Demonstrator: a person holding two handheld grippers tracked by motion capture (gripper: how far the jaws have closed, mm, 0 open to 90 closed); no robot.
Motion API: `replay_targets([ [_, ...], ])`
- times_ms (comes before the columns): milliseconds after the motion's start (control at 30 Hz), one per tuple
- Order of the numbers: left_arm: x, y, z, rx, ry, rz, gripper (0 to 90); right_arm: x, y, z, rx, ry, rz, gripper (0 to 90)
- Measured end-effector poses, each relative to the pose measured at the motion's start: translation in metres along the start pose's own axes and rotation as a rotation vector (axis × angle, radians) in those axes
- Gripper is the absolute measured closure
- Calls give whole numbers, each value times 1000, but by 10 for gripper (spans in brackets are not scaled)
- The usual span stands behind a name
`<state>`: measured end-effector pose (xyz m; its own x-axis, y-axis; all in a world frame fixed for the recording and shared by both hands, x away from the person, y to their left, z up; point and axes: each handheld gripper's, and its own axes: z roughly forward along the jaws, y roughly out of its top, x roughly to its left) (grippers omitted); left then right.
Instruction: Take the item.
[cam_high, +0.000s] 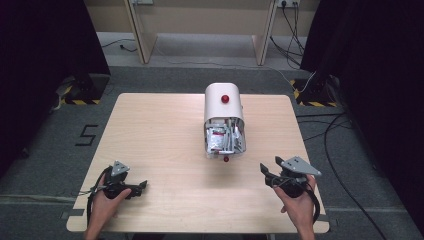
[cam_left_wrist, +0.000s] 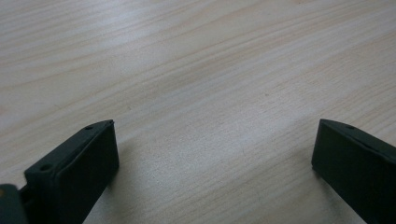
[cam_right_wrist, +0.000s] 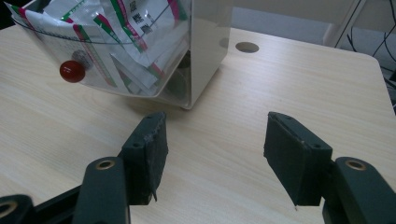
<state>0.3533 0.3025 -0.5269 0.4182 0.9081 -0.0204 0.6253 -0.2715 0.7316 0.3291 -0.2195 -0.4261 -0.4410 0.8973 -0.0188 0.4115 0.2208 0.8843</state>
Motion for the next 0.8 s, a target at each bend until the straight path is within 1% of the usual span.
replay_targets([
  [200, 0, 0, 0, 0, 0, 0, 0, 2, 6, -2, -20, 2, -5, 406],
  [600, 0, 0, 0, 0, 0, 0, 0, 11, 24, -3, -62, 13, -17, 424],
  [800, 0, 0, 0, 0, 0, 0, 0, 18, 34, -2, -74, 31, -33, 446],
])
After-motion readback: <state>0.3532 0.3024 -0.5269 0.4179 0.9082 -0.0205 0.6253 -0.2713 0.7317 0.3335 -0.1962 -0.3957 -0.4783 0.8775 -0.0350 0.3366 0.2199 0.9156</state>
